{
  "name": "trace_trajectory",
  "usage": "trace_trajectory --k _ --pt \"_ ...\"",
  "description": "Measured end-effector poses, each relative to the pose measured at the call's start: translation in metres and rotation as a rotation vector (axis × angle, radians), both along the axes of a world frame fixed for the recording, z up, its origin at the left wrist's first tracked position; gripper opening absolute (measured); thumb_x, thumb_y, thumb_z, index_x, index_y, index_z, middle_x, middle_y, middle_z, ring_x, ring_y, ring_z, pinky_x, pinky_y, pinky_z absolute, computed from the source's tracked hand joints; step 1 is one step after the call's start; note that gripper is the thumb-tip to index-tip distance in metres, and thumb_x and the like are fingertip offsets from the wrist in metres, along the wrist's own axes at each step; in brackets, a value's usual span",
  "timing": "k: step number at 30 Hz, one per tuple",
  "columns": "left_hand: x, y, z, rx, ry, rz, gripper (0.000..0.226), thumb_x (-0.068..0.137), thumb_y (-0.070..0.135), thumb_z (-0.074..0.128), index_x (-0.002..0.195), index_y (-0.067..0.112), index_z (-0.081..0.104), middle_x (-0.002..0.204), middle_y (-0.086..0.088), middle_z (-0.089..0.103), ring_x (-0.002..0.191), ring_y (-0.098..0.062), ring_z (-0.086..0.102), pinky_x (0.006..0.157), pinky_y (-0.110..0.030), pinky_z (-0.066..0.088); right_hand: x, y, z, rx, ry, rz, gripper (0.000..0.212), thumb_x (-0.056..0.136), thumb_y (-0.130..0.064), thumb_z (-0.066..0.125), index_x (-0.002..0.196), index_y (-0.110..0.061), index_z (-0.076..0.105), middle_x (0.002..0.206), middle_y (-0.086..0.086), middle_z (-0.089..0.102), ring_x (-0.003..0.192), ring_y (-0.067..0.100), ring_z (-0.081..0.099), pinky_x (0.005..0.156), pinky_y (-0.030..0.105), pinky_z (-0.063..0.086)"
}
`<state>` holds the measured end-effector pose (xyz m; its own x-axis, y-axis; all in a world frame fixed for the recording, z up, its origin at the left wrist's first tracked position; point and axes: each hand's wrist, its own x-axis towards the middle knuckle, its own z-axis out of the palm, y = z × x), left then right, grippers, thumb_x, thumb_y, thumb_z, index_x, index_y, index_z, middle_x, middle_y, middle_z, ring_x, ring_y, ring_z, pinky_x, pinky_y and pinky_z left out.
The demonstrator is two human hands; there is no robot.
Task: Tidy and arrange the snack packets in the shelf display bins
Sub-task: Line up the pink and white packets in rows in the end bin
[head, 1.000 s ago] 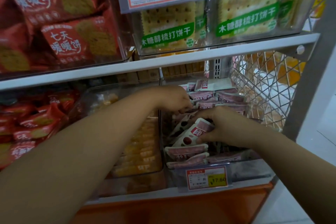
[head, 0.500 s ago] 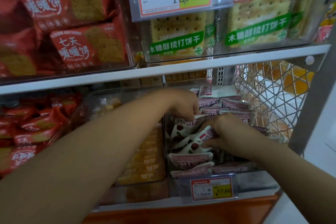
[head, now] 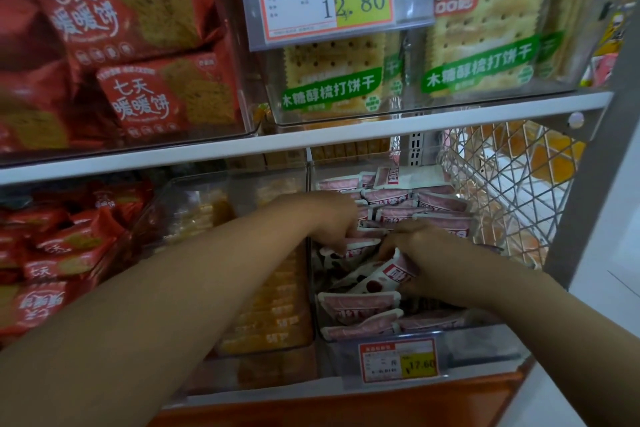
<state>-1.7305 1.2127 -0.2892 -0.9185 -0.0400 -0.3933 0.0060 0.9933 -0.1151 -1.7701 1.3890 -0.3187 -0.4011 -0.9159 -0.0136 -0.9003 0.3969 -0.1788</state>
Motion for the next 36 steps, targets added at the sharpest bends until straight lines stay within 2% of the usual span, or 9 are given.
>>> trace_trajectory --k 4,10,15,20,23,26,28,31,36 --pt "-0.001 0.0 -0.005 0.03 0.048 -0.028 0.029 0.084 0.039 0.064 0.093 0.012 0.07 0.087 -0.005 0.064 0.081 -0.021 0.058 0.063 -0.032 0.043 -0.005 0.003 0.002 0.064 0.051 -0.022 0.05 0.075 -0.031 0.072 0.122 -0.023 0.056 0.124 0.0 0.05 0.113 0.018 0.043 0.094 0.03 0.043" --pt "-0.001 0.002 -0.013 -0.159 0.282 -0.05 0.021 0.086 0.012 0.058 0.065 0.014 0.052 0.061 0.001 0.041 0.063 -0.021 0.048 0.047 -0.028 0.03 -0.001 -0.001 0.002 0.035 0.229 -0.006 0.042 0.077 -0.037 0.067 0.116 -0.023 0.06 0.122 -0.003 0.049 0.115 0.018 0.037 0.096 0.031 0.036" --pt "0.0 -0.008 -0.008 -0.232 0.353 0.005 0.01 0.085 0.015 0.061 0.092 0.016 0.069 0.082 -0.002 0.059 0.078 -0.023 0.059 0.058 -0.03 0.042 0.008 -0.002 0.011 -0.089 0.175 0.085 0.033 0.084 -0.033 0.063 0.114 -0.022 0.058 0.123 -0.004 0.051 0.113 0.018 0.046 0.089 0.03 0.04" --pt "0.0 0.0 -0.004 -0.357 0.365 0.018 0.01 0.087 0.022 0.063 0.089 0.013 0.065 0.067 0.001 0.047 0.066 -0.017 0.048 0.057 -0.028 0.034 0.014 -0.017 0.004 -0.191 -0.038 0.162 0.037 0.083 -0.022 0.068 0.119 -0.025 0.061 0.121 -0.003 0.057 0.109 0.017 0.054 0.085 0.029 0.044" --pt "0.008 -0.009 0.006 -0.089 0.309 0.048 0.016 0.083 0.031 0.067 0.096 0.021 0.07 0.084 0.005 0.061 0.077 -0.014 0.056 0.064 -0.028 0.044 0.005 -0.027 0.003 -0.222 -0.117 0.123 0.036 0.076 -0.023 0.075 0.111 -0.021 0.066 0.114 -0.004 0.062 0.102 0.014 0.056 0.084 0.026 0.044" --pt "0.031 -0.009 0.025 0.323 0.43 0.065 0.014 0.083 0.028 0.069 0.096 0.025 0.069 0.09 0.013 0.064 0.083 -0.005 0.059 0.076 -0.028 0.049 -0.005 -0.037 -0.001 -0.254 -0.166 0.009 0.053 0.064 -0.031 0.084 0.11 -0.019 0.059 0.107 -0.002 0.061 0.098 0.018 0.057 0.08 0.032 0.048" --pt "0.043 -0.001 0.027 0.438 0.449 0.045 0.015 0.084 0.028 0.068 0.099 0.026 0.066 0.093 0.013 0.065 0.085 -0.002 0.06 0.08 -0.029 0.051 -0.007 -0.041 -0.003 -0.269 -0.164 -0.014 0.063 0.061 -0.032 0.085 0.113 -0.018 0.053 0.108 0.0 0.062 0.098 0.019 0.058 0.079 0.032 0.049" --pt "0.048 0.014 0.008 0.299 0.332 -0.02 0.045 0.083 0.036 0.068 0.125 0.028 0.052 0.12 0.008 0.06 0.104 -0.008 0.057 0.089 -0.031 0.049 -0.011 -0.035 0.005 -0.28 -0.205 0.011 0.063 0.061 -0.029 0.086 0.115 -0.017 0.055 0.097 -0.011 0.06 0.085 0.01 0.056 0.066 0.009 0.041" --pt "0.039 0.02 -0.012 0.112 0.269 -0.088 0.07 0.09 0.022 0.058 0.144 0.044 0.02 0.136 0.002 0.048 0.112 -0.021 0.053 0.086 -0.04 0.05 -0.037 0.005 0.019 -0.277 -0.356 -0.112 0.036 0.07 -0.016 0.081 0.101 -0.021 0.063 0.093 -0.005 0.067 0.082 0.002 0.063 0.07 0.012 0.047"
